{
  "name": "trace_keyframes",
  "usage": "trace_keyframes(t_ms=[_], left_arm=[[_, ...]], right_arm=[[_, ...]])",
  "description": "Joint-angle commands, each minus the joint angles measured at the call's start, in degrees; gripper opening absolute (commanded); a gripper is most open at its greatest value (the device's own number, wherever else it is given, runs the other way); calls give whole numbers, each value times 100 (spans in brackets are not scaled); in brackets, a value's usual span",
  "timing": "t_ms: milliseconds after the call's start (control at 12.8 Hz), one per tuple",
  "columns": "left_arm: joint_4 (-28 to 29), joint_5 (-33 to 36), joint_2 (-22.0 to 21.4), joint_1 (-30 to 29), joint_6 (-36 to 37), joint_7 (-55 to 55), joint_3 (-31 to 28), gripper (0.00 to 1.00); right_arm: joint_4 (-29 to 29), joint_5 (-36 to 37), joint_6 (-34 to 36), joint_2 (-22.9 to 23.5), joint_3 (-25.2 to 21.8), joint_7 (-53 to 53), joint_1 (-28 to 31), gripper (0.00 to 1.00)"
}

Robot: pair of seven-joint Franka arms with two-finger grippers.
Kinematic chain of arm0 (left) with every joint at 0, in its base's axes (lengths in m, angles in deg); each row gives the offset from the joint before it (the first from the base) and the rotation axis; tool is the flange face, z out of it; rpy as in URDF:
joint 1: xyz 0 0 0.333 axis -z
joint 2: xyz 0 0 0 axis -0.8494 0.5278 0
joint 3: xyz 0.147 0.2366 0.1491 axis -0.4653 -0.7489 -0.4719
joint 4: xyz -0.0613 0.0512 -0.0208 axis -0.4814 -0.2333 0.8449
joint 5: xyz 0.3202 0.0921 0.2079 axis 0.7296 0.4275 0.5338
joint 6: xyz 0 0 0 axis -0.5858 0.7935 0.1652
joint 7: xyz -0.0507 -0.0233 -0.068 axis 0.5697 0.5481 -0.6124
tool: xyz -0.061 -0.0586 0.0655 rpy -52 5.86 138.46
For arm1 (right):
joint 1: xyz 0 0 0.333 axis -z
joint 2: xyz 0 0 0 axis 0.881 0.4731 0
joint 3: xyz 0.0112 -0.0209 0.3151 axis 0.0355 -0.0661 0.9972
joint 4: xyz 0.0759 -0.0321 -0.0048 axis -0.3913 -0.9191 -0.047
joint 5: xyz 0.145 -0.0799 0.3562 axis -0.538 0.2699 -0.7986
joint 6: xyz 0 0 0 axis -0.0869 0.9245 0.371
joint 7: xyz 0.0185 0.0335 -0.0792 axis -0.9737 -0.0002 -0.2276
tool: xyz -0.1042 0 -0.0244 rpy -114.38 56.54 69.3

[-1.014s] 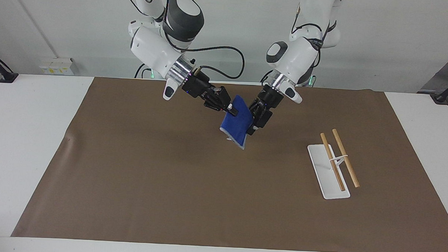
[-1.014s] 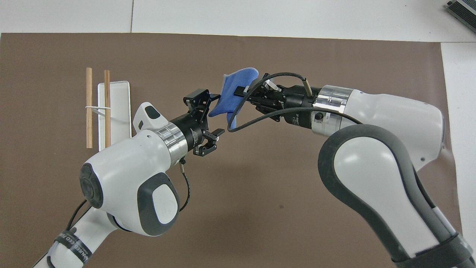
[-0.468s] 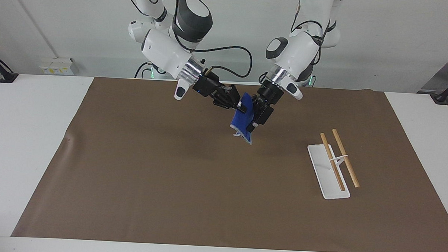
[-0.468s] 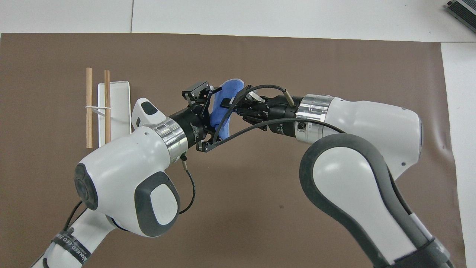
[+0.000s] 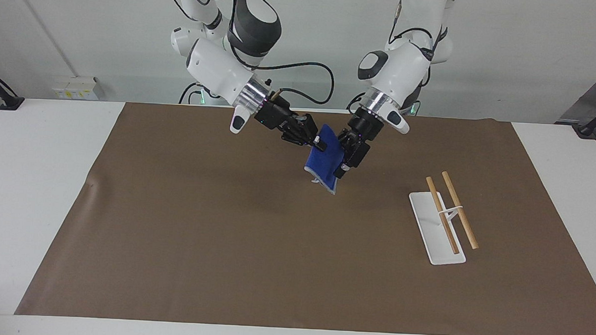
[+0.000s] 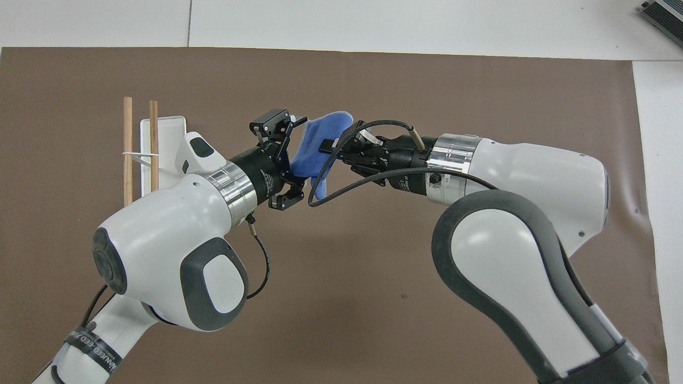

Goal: Right arm passes towel to left arm to hang
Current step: 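Grasp the towel corner with the left gripper near the right gripper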

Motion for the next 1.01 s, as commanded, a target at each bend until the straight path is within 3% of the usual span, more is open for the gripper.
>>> trace_keyframes(t_ms=[0, 936], left_arm=[[21, -27, -29, -28, -44, -415, -57, 100], [12, -27, -29, -72, -35, -1235, -260, 100]], right_arm=[[-29, 262, -2, -52, 16, 106, 59, 0], [-38, 351, 33, -87, 16, 115, 86, 0]])
